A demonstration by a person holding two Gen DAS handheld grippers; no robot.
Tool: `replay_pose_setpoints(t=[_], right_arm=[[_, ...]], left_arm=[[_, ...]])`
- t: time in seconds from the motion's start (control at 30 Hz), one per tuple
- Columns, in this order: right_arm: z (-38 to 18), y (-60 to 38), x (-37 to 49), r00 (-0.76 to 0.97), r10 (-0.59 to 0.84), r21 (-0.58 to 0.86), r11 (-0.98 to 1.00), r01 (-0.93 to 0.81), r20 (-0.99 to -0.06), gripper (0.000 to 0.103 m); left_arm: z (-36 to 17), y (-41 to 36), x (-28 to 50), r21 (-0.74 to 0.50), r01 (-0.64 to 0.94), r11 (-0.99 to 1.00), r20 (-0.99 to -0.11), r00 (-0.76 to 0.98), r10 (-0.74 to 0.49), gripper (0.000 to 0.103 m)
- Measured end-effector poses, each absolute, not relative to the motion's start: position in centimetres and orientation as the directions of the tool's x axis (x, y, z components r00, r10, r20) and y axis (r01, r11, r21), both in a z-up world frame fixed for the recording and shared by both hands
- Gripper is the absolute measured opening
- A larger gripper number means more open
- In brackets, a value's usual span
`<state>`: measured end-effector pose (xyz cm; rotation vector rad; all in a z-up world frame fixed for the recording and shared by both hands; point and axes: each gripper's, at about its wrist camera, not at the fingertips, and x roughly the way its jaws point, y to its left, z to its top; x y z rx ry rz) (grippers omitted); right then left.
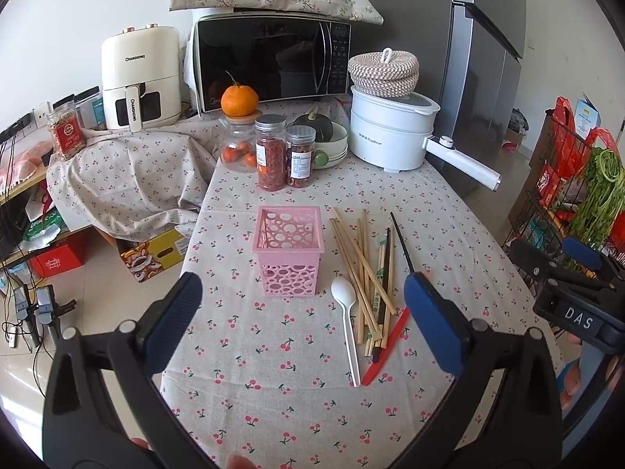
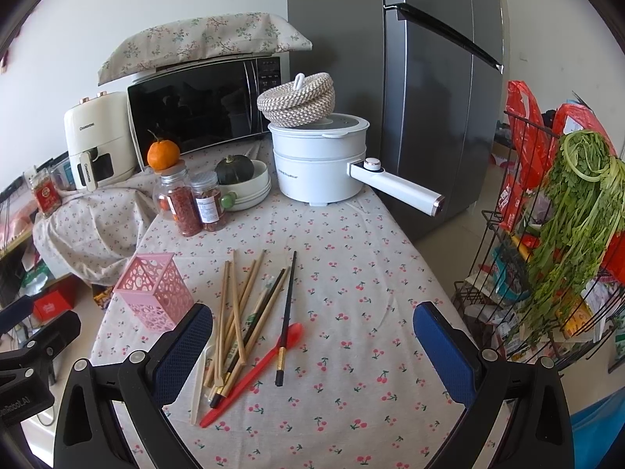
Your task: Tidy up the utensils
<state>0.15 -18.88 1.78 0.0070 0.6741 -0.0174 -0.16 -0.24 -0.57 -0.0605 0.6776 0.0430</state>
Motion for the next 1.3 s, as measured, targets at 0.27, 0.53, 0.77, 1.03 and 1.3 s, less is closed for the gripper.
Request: replay_pose_setpoints(t=[0.27, 0.53, 0.77, 1.03, 1.3], right_arm=[[1.62, -18.92, 0.13, 0.779, -0.013, 0.003, 1.000, 0.020, -0.626, 0.103], [1.52, -18.93, 0.08, 0.778, -0.013, 0.005, 1.000, 0.021, -0.628, 0.103], [1.57, -18.95, 0.18, 0.777, -0.013, 0.005, 1.000, 0.021, -0.629, 0.103], [1.55, -18.95, 0.17, 0.777, -0.013, 0.005, 1.000, 0.021, -0.630, 0.103], [1.34, -18.91, 0.10, 0.772, -0.011, 0.009, 1.000, 0.021, -0.635, 0.103]], left_arm=[[-0.70, -0.16, -0.23, -0.044, -0.058, 0.997, -0.629, 0.777, 0.018, 0.103], [-0.89, -0.19, -0.04, -0.044, -0.057, 0.997, -0.636, 0.771, 0.016, 0.103], [-0.99, -0.30, -0.11, -0.045, -0.056, 0.997, -0.639, 0.769, 0.015, 0.103], [-1.15, -0.26, 0.01, -0.047, -0.055, 0.997, -0.646, 0.763, 0.012, 0.103], [-1.37, -0.18, -0.10, -0.046, -0.053, 0.998, -0.652, 0.758, 0.010, 0.103]])
